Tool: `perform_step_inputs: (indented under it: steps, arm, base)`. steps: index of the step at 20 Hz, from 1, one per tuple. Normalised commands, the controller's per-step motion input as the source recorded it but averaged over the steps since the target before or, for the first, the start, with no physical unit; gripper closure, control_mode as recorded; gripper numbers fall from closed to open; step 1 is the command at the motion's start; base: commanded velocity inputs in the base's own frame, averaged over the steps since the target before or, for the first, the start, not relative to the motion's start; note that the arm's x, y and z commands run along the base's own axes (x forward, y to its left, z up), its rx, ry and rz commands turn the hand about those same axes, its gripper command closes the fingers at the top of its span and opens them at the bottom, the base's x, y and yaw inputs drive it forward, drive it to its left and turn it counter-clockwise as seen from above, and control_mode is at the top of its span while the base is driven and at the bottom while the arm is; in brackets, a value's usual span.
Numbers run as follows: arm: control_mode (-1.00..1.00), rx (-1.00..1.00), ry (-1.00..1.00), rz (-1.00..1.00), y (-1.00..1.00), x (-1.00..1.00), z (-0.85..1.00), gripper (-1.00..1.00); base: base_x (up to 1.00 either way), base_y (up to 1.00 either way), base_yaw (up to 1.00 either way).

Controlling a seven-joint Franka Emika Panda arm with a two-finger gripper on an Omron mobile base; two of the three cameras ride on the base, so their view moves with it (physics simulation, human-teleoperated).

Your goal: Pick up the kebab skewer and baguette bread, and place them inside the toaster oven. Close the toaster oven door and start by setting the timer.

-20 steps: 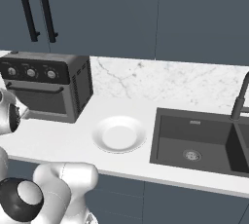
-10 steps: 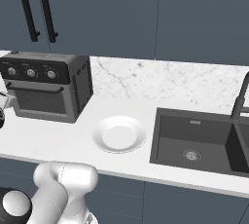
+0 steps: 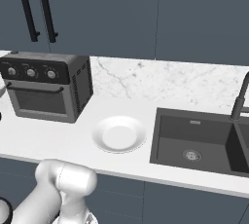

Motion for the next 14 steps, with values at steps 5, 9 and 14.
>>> perform_step_inputs:
  steps: [5,9,14]
  arm:
    - [-1.0,-0.01,0.0,-0.02,0.0,0.0,0.12,-1.0]
    - [-1.0,-0.1,0.02,-0.22,0.0,0.0,0.0,-1.0]
    - [-1.0,-0.12,0.02,-0.13,0.0,0.0,-0.03,-1.0]
  base:
    - [0.0,0.0,0.0]
    - [0.0,0.0,0.0]
    - [0.0,0.0,0.0]
